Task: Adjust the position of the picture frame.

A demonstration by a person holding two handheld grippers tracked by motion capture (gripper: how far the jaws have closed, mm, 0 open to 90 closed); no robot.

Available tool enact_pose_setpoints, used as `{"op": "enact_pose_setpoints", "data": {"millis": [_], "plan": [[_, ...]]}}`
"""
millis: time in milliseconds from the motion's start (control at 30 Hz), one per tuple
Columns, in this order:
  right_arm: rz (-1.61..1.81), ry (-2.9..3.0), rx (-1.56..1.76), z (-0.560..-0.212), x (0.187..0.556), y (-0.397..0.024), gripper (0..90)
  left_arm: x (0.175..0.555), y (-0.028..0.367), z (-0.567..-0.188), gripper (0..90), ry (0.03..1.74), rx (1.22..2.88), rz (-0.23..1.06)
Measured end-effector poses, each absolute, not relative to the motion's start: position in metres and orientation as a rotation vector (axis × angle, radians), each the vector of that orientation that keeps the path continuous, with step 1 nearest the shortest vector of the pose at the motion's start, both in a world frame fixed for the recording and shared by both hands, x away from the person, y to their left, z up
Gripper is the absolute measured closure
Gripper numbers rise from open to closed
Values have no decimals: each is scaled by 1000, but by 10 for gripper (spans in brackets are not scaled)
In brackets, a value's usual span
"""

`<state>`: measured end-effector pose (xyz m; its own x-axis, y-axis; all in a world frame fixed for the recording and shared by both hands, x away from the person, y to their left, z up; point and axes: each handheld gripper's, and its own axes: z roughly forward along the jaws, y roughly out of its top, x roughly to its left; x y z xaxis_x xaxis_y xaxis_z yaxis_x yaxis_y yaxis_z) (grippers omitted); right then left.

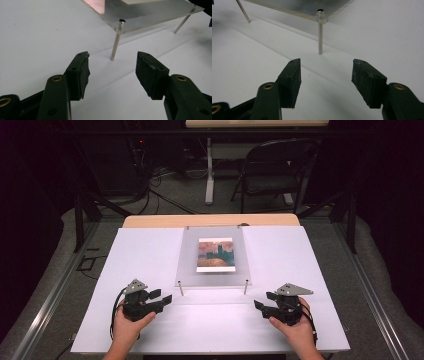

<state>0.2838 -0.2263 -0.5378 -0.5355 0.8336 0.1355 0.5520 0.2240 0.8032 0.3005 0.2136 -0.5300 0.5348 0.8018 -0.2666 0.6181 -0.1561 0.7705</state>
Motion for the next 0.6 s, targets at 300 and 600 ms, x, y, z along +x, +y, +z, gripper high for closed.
{"op": "enact_pose_setpoints", "data": {"millis": [300,600], "plan": [[1212,2155,1273,-535,281,-227,389,303,215,-529,351,1195,1861,316],[1187,2188,1254,-533,283,-230,463,306,221,-530,359,1229,1842,302]]}}
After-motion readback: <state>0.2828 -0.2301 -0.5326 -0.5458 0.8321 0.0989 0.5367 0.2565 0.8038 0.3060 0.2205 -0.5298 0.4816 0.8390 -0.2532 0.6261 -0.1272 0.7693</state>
